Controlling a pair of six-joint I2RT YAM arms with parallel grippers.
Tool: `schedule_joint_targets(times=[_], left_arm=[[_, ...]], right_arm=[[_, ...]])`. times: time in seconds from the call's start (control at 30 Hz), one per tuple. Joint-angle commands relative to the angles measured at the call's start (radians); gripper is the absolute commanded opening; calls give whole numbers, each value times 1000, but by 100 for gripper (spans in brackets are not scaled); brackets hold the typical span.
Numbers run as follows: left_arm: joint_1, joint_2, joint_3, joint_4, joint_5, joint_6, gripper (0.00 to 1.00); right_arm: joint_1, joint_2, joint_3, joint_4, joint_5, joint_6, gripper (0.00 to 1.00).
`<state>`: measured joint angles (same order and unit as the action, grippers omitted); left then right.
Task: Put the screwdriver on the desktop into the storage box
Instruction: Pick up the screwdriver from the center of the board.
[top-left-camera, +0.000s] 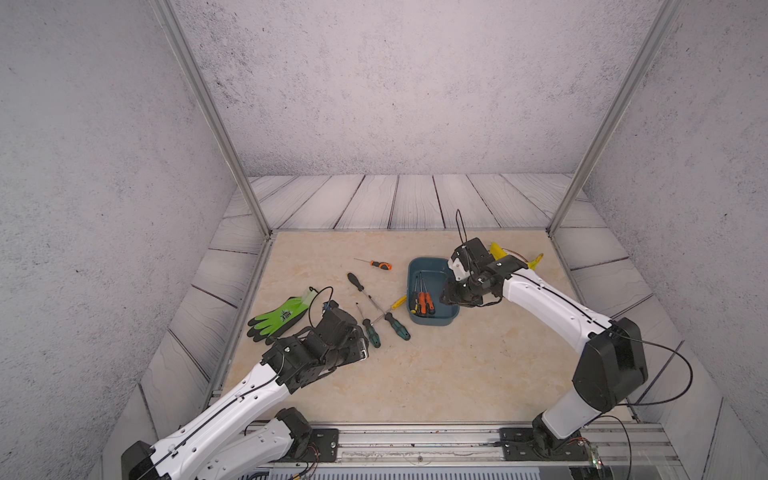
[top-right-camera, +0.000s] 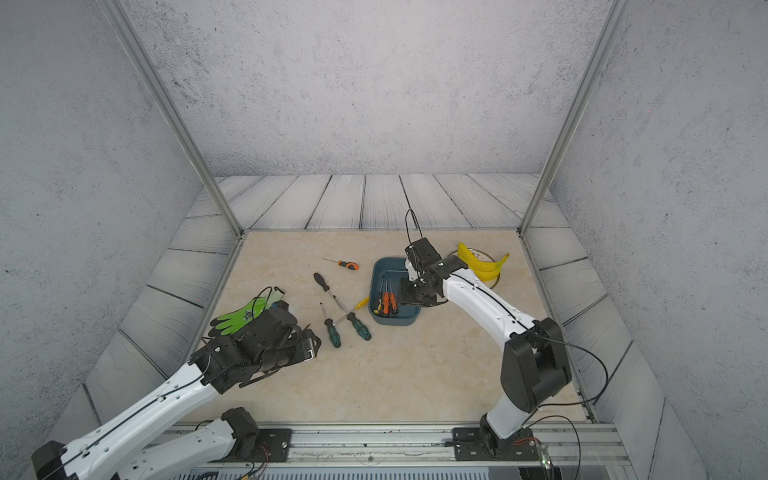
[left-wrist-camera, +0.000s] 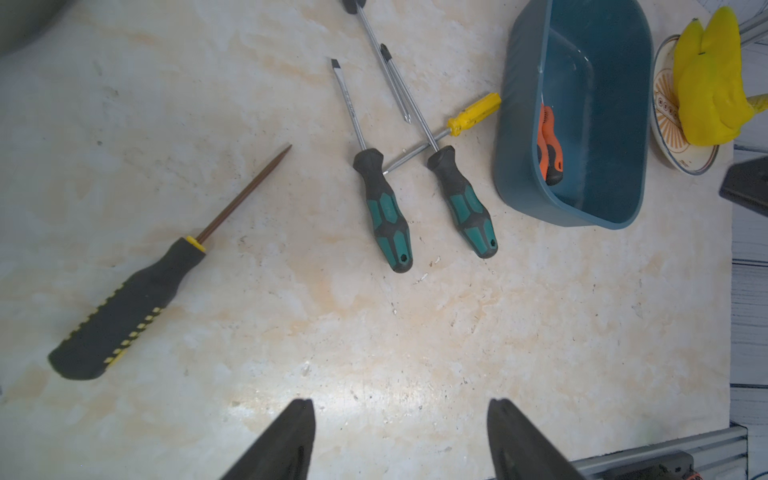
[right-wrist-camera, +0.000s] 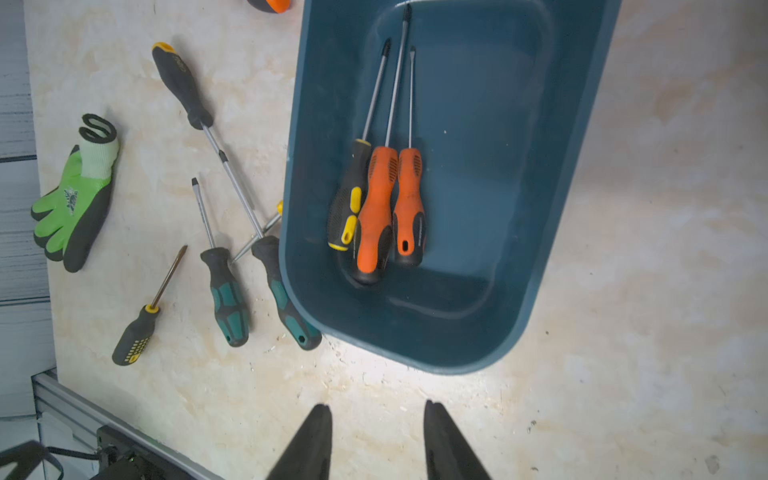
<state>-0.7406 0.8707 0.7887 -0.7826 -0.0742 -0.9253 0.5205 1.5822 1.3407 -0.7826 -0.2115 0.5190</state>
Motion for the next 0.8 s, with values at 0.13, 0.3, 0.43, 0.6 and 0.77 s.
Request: schedule_joint_targets(times=[0.13,0.3,0.43,0.6,0.77], left_arm=[[81,42,11,-22,22,57,71],[137,82,3,-44,-3,87,72],[237,108,-3,-79,-25,129,83],[377,138,-33,-73,-17,190,88],[472,196,-65,-19,27,216,88]], right_arm=[[4,-158,-148,34,-30,1,41],[9,-245,-242,60,-47,26,41],[9,-303,-316,83,-61,45,41],[11,-369,-411,120,-69,66,41],[12,-396,-470,143,-82,80,41]])
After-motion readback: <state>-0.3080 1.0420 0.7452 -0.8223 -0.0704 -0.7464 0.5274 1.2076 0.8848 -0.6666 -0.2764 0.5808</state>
